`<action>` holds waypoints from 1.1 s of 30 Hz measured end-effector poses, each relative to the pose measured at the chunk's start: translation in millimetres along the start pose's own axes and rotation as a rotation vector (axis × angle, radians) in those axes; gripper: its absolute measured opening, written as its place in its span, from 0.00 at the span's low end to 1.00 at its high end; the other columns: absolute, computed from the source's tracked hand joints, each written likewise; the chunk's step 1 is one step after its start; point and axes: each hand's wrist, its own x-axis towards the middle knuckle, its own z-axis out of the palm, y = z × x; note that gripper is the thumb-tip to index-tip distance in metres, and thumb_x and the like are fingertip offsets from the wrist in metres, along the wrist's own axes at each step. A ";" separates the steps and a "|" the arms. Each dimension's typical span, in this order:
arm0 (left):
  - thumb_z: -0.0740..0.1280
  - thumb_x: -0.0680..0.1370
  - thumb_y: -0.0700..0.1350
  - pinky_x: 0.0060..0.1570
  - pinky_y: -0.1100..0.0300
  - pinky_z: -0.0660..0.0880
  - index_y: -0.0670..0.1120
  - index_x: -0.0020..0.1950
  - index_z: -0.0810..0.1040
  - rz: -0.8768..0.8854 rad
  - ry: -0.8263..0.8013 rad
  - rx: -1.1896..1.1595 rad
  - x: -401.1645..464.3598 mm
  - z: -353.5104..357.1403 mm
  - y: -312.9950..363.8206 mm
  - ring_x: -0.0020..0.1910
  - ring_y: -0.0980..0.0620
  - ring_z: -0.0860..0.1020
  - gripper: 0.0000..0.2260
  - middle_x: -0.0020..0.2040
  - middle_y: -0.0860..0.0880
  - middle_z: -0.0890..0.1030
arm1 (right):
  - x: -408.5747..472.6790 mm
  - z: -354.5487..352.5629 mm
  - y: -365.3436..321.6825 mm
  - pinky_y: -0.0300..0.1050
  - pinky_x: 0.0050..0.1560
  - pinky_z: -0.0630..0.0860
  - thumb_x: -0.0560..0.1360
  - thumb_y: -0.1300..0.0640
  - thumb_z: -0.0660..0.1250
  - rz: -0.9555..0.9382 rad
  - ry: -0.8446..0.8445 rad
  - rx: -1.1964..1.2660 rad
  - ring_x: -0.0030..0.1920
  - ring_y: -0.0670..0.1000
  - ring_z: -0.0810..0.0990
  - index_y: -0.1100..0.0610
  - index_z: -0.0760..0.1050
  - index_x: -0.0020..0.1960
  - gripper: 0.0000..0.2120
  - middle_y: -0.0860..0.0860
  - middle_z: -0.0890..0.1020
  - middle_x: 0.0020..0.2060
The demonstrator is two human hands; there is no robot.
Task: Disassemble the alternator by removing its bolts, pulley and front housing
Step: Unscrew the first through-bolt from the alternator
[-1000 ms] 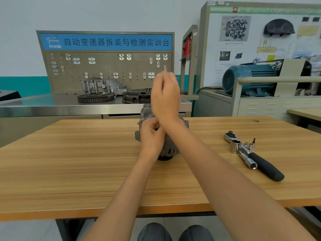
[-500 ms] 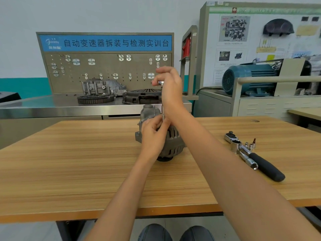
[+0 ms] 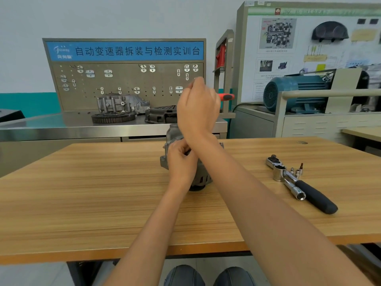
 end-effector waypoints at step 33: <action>0.61 0.81 0.45 0.53 0.41 0.68 0.59 0.34 0.75 0.117 -0.063 0.036 -2.1 -2.8 5.2 0.46 0.45 0.74 0.16 0.33 0.60 0.78 | 22.6 -7.7 2.2 0.47 0.52 0.72 0.69 0.72 0.53 0.627 -0.430 1.103 0.27 0.46 0.74 0.58 0.71 0.27 0.17 0.49 0.71 0.20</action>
